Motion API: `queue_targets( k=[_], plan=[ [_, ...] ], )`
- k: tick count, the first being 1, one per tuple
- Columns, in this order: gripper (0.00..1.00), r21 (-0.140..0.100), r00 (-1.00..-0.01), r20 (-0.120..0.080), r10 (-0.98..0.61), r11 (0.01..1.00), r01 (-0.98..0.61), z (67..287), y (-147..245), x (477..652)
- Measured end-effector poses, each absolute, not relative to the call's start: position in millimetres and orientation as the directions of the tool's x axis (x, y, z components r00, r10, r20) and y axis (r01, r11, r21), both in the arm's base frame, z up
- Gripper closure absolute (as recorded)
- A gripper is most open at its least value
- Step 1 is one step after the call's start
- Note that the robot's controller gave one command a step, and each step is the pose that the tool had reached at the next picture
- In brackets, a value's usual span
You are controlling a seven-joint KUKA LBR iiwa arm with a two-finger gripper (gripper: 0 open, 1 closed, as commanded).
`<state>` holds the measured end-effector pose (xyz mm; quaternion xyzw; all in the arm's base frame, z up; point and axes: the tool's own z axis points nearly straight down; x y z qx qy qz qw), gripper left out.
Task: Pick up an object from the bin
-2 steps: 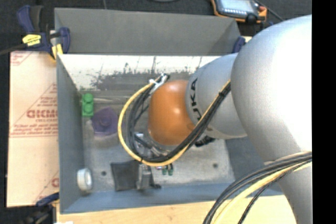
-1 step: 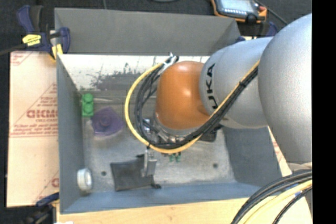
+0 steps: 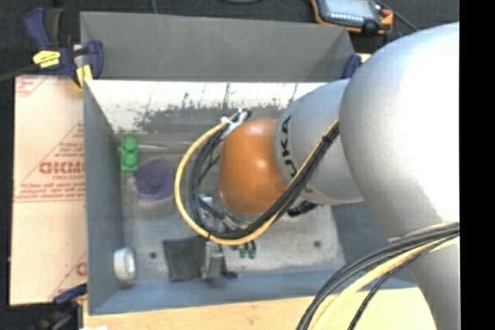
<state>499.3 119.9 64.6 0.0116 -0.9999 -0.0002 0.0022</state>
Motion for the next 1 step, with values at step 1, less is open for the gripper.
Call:
queue_targets(
  k=[1],
  plan=[
    [0.0,0.001,-0.999,-0.002,-0.036,0.999,-0.036,69.4,122.2,504.8]
  ],
)
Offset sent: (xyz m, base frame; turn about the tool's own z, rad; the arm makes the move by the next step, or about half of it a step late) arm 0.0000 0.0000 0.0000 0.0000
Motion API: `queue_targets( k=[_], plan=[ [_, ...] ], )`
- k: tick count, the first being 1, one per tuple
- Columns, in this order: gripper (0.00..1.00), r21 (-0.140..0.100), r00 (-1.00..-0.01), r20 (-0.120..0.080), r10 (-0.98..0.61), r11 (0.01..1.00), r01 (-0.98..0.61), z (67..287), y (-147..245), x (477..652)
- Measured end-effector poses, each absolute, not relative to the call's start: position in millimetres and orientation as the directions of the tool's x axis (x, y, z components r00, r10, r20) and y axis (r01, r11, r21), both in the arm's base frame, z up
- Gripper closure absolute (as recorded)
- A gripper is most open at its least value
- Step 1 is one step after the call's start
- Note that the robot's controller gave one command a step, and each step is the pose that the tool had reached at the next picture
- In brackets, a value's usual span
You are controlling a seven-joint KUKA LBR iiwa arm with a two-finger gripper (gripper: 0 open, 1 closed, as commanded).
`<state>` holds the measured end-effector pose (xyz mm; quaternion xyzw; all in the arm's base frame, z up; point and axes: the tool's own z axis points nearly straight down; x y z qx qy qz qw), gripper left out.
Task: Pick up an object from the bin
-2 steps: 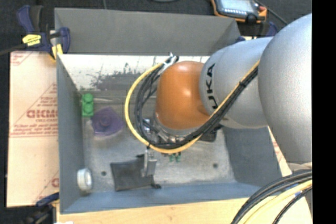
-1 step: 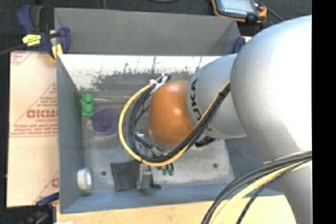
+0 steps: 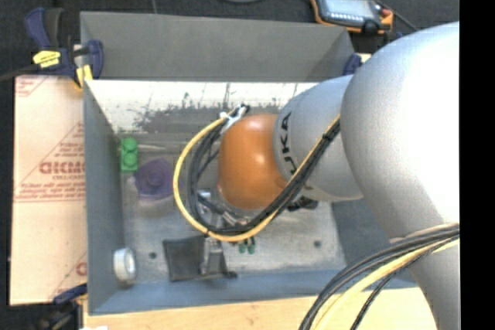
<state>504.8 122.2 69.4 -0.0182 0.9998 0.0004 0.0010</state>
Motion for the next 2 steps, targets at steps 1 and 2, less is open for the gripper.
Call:
queue_targets(
  k=[1,2],
  plan=[
    [1.0,0.003,-1.0,0.001,-0.023,1.0,-0.023,66.0,120.1,500.8],
    [1.0,0.003,-1.0,0.001,-0.023,1.0,-0.023,66.0,120.0,500.9]
  ],
)
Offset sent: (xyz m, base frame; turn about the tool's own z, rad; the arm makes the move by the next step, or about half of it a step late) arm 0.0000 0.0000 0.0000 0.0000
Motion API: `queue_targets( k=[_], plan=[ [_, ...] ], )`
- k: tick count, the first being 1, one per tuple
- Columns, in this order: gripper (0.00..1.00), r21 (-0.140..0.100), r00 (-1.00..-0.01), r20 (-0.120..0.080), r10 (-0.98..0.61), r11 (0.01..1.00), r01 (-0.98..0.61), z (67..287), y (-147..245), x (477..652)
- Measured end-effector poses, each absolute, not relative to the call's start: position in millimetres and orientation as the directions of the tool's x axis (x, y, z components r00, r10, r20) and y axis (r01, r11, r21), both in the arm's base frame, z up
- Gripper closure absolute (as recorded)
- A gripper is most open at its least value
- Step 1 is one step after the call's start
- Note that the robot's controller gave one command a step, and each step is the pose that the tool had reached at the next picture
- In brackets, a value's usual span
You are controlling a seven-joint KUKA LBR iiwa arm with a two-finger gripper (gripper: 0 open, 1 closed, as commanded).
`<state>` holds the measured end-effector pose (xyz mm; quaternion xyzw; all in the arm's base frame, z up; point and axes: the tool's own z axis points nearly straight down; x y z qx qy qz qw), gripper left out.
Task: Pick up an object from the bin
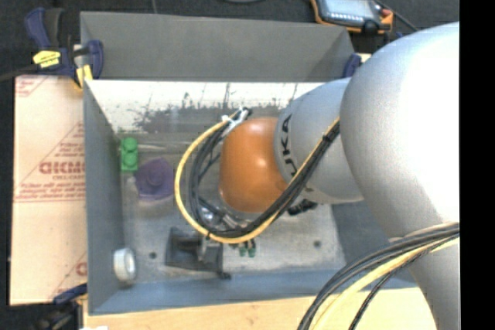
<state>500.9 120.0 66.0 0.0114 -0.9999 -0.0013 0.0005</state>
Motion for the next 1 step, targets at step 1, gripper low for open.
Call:
queue_targets(
  k=[1],
  plan=[
    [1.0,0.003,-1.0,0.0,-0.023,1.0,-0.023,67.5,120.0,500.8]
  ],
)
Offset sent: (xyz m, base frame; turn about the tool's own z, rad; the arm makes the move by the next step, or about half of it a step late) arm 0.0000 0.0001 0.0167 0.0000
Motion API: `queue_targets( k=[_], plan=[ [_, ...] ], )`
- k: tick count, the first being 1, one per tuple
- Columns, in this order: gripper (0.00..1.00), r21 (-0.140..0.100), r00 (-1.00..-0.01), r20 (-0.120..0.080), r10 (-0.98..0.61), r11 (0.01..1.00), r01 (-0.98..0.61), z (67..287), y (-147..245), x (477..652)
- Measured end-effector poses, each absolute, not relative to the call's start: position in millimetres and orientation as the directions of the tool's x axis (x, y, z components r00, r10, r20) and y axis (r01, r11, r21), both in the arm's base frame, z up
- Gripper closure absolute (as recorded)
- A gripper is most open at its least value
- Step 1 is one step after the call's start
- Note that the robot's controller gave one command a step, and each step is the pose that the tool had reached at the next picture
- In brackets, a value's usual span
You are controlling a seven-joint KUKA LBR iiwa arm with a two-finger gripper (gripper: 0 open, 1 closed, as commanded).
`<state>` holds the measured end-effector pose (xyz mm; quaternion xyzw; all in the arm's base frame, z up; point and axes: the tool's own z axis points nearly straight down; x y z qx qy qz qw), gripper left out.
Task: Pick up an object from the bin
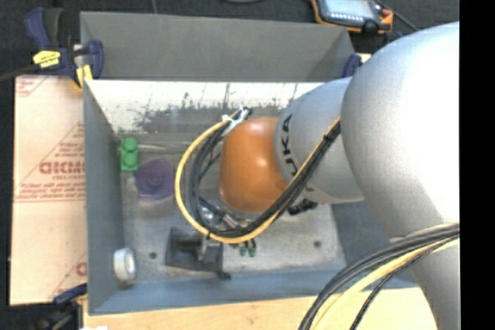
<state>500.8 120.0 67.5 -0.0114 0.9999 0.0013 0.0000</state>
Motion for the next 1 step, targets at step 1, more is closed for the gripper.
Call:
queue_targets(
  k=[1],
  plan=[
    [1.0,0.002,-1.0,0.0,-0.023,1.0,-0.023,71.9,119.9,500.5]
  ],
)
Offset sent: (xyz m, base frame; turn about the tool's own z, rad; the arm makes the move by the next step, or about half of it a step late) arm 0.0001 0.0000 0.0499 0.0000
